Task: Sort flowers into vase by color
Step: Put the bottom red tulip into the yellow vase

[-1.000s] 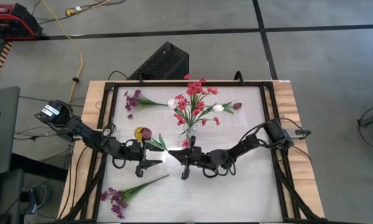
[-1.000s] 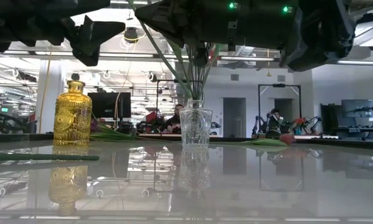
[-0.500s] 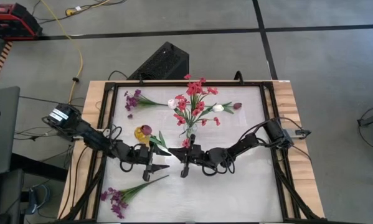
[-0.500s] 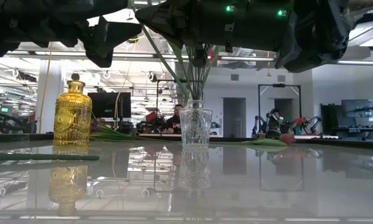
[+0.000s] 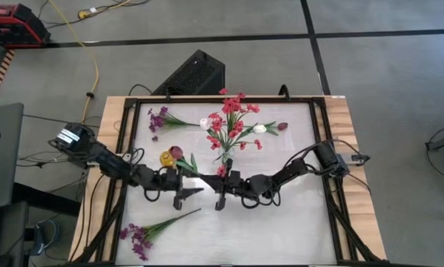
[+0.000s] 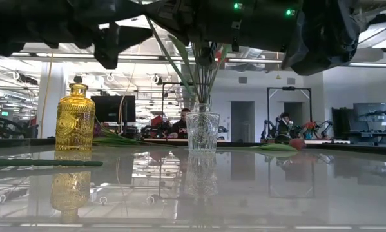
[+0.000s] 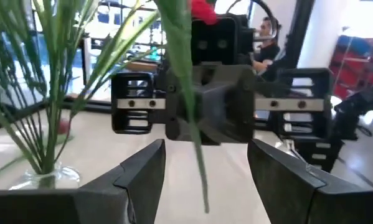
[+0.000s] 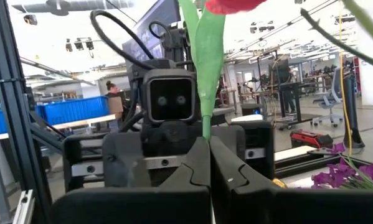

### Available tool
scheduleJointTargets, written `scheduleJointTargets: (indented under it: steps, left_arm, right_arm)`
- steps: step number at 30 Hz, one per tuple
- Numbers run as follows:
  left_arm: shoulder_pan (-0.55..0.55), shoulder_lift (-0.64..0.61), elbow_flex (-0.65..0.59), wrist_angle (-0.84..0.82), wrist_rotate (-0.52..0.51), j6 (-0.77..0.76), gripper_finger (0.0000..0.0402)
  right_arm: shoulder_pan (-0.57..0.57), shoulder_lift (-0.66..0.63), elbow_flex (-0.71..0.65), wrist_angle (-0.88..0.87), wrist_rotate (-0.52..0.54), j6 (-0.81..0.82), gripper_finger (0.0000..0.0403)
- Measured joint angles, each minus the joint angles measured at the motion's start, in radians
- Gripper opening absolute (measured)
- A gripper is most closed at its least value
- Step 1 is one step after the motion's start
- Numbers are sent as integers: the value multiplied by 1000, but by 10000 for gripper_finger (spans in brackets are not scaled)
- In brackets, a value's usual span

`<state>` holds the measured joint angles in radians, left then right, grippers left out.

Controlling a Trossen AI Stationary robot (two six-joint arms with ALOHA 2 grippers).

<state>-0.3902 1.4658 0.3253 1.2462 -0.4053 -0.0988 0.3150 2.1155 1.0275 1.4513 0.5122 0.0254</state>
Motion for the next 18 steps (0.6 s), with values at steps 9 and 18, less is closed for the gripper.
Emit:
scheduleJointTargets:
  steps: [9, 18]
  left_arm:
    - [72, 0, 0, 1, 141, -89, 217]
    - [90, 0, 0, 1, 158, -68, 151]
  right_arm:
    - [-15, 0, 0, 2, -41, 8, 16]
    - [-24, 0, 0, 5, -44, 2, 16]
